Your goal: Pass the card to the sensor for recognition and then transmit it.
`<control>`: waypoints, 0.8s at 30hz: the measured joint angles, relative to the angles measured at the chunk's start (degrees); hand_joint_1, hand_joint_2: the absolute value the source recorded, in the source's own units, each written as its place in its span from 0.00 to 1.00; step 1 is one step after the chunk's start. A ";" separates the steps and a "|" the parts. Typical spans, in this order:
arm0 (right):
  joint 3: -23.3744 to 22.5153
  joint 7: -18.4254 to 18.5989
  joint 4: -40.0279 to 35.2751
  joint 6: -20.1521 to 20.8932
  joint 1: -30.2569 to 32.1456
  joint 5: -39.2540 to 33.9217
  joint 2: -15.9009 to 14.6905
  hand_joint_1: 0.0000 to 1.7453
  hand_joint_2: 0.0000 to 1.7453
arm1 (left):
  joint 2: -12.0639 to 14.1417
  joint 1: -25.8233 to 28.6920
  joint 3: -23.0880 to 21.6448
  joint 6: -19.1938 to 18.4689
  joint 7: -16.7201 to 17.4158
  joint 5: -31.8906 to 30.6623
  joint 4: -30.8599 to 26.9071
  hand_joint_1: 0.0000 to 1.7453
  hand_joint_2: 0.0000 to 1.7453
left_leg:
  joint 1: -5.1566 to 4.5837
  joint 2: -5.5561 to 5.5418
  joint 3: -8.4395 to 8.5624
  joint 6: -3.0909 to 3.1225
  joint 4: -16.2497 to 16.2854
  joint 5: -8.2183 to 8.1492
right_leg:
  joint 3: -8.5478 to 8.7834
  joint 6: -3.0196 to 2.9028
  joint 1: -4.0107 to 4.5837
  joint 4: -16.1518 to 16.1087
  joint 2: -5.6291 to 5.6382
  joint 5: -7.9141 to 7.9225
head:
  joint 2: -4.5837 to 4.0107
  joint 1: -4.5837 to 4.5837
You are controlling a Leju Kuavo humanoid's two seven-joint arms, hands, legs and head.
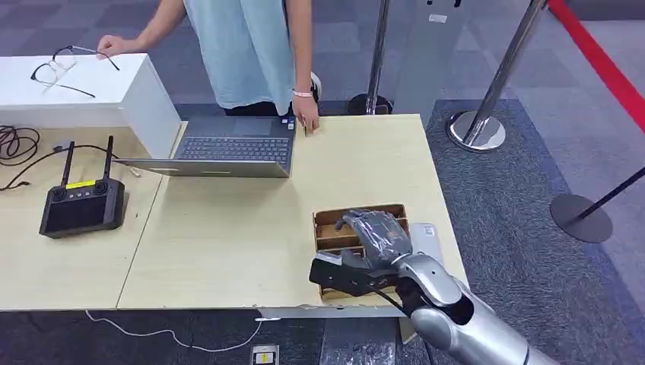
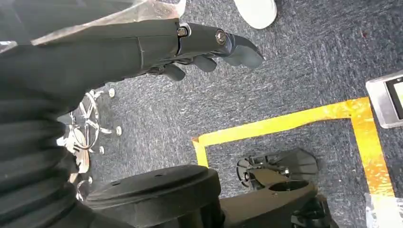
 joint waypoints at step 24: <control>0.00 0.20 1.84 -0.50 1.43 -0.20 0.00 0.54 1.00 | 0.00 0.00 0.00 0.07 0.00 0.07 0.00 0.00 1.00 | 0.00 0.00 0.00 0.00 0.00 0.00 | 0.00 0.00 0.00 -0.01 0.00 0.00 | 0.00 0.00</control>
